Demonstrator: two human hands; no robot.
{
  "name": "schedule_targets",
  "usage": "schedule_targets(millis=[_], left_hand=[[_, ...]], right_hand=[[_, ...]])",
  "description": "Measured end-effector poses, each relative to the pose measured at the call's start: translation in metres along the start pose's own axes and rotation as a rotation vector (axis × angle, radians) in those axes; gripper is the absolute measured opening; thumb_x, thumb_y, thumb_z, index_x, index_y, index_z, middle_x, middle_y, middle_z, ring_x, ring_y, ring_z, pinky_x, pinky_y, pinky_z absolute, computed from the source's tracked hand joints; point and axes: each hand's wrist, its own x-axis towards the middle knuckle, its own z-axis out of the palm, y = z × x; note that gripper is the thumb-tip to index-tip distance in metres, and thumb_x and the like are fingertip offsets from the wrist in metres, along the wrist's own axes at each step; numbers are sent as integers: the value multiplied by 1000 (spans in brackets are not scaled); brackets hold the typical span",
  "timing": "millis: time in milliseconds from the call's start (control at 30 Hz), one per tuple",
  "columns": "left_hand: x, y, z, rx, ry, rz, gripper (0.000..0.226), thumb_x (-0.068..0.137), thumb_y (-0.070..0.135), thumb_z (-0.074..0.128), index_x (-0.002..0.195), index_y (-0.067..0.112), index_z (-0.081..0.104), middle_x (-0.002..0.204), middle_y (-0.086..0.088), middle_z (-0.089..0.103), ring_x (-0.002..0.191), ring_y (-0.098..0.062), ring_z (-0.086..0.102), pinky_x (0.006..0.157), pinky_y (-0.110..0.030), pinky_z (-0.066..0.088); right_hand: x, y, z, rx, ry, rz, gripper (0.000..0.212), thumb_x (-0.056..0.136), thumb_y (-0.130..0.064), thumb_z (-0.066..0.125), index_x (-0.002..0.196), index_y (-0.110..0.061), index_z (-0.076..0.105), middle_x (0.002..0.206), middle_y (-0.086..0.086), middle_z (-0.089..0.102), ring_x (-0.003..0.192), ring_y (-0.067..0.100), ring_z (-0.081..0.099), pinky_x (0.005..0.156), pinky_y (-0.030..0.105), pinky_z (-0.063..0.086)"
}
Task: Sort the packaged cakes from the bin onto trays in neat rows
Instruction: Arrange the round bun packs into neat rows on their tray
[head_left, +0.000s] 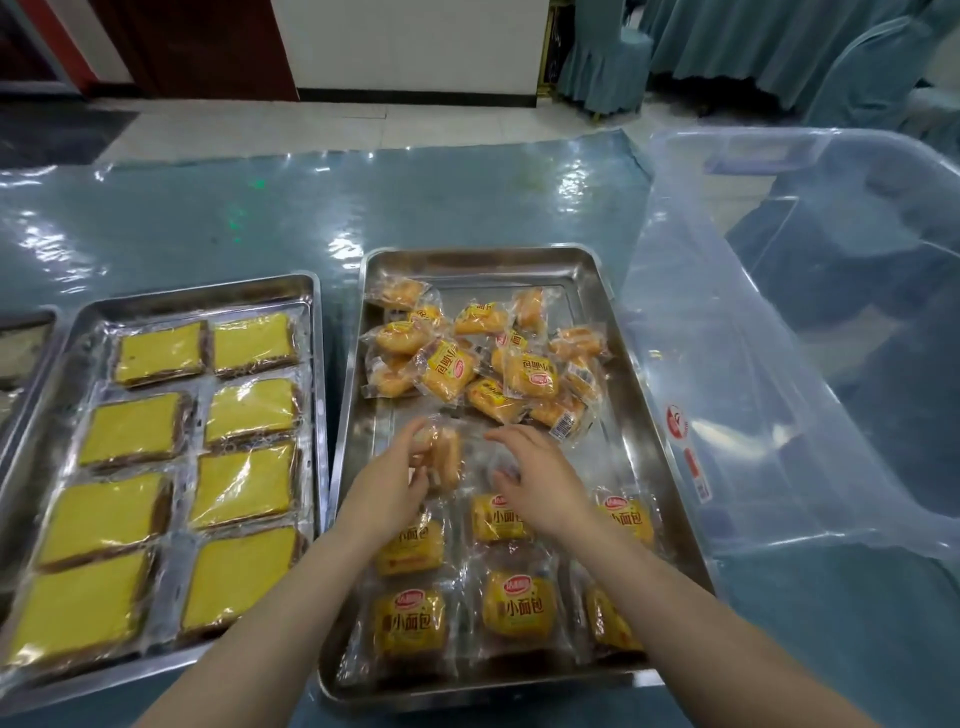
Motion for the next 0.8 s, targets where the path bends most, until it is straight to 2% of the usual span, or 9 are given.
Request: schedule_targets(millis=[133, 233, 300, 400, 467, 533, 600, 700, 800], left_hand=[[-8, -7, 0, 96, -127, 113, 74, 84, 18, 63, 141, 46, 24, 131, 14, 52, 96, -3, 56, 78, -19, 45], [-12, -13, 3, 127, -126, 93, 73, 83, 14, 61, 143, 39, 27, 144, 12, 39, 106, -6, 55, 85, -18, 41], [-14, -12, 4, 108, -129, 74, 72, 83, 18, 63, 143, 38, 28, 145, 13, 37, 104, -5, 55, 85, -17, 41], [-13, -8, 1, -3, -66, 50, 65, 78, 25, 70, 134, 38, 39, 126, 15, 54, 91, 2, 52, 74, -11, 38], [-13, -9, -4, -32, 2, 19, 50, 81, 29, 68, 127, 33, 48, 114, 15, 58, 89, 1, 52, 71, -13, 38], [-13, -11, -9, -111, 45, -26, 34, 89, 33, 60, 122, 29, 55, 104, 16, 60, 87, -1, 55, 69, -13, 40], [-13, -11, -13, -264, 78, -66, 23, 93, 32, 52, 113, 27, 62, 97, 16, 64, 85, -1, 60, 68, -15, 45], [-15, -7, -19, -425, 153, -118, 21, 97, 31, 43, 97, 29, 64, 85, 9, 67, 75, 0, 63, 58, -13, 47], [-17, -6, -24, -504, 192, -137, 28, 99, 29, 38, 88, 34, 63, 79, 7, 68, 69, 1, 64, 55, -12, 48]], right_hand=[[18, -20, 10, -36, -36, -24, 75, 86, 4, 51, 143, -40, 32, 152, -5, 29, 137, 21, 29, 107, 37, 36], [28, -29, 17, -240, -27, -74, 79, 83, 7, 54, 144, -37, 31, 155, 4, 18, 141, 27, 18, 108, 40, 34], [31, -30, 23, -298, 8, -67, 66, 84, -1, 59, 139, -32, 39, 153, 8, 20, 141, 29, 18, 105, 40, 35], [35, -29, 26, -315, 65, -144, 34, 83, -36, 67, 113, -24, 59, 141, 4, 39, 132, 25, 31, 104, 39, 35], [39, -29, 24, -353, 66, -262, 36, 80, -55, 60, 97, -23, 62, 129, 0, 49, 121, 22, 41, 98, 38, 39], [41, -33, 20, -248, 37, -248, 38, 78, -63, 50, 91, -28, 57, 112, -7, 57, 105, 17, 51, 84, 34, 45], [41, -40, 15, 38, -29, -109, 31, 77, -64, 55, 89, -34, 53, 96, -16, 59, 88, 9, 58, 71, 30, 49], [42, -44, 17, 487, -138, 32, 25, 75, -43, 75, 94, -37, 59, 93, -11, 68, 82, 9, 66, 69, 33, 57], [40, -48, 15, 567, -143, 11, 25, 74, -31, 80, 91, -32, 62, 85, -8, 69, 78, 8, 66, 64, 25, 51]])
